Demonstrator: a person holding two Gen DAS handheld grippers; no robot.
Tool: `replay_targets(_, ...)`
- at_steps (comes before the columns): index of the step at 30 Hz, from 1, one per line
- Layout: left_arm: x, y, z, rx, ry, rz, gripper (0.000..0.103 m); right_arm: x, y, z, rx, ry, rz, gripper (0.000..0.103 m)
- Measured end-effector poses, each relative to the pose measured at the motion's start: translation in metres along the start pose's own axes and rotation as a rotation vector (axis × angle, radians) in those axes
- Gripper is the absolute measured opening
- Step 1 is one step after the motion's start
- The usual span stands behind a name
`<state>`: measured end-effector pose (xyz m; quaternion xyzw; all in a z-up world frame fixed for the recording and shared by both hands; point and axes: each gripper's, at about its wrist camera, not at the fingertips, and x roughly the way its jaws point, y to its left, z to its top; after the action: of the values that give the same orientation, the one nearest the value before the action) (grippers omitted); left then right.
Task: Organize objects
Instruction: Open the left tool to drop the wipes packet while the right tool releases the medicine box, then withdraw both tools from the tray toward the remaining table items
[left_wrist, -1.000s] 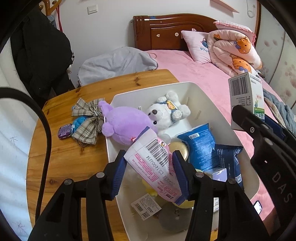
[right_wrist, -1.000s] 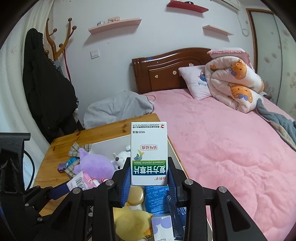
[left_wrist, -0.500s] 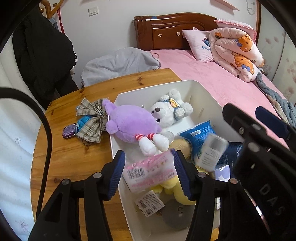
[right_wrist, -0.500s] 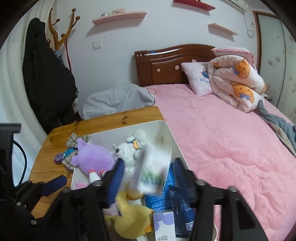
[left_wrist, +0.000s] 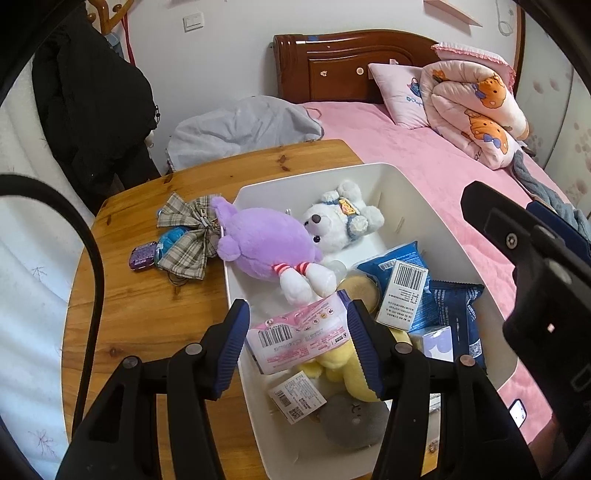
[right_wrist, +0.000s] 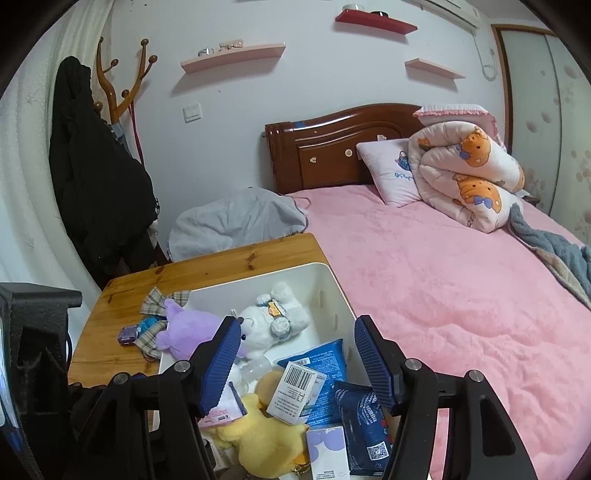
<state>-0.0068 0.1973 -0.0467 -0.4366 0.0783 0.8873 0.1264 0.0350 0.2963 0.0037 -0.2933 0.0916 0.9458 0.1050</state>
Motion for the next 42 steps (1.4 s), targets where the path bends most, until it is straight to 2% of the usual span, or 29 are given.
replay_targets(26, -0.023, 0.036, -0.007, -0.095, -0.047, -0.053, 0.06, -0.037, 0.037, 0.002, -0.061, -0.081, 0.0, 0.065)
replay_targets(35, -0.03, 0.065, -0.007, -0.147, -0.079, -0.067, 0.06, -0.045, 0.062, 0.002, -0.099, -0.106, -0.003, 0.065)
replay_targets(42, -0.039, 0.092, -0.002, -0.177, -0.136, -0.042, 0.06, -0.051, 0.086, 0.004, -0.118, -0.138, 0.01, 0.065)
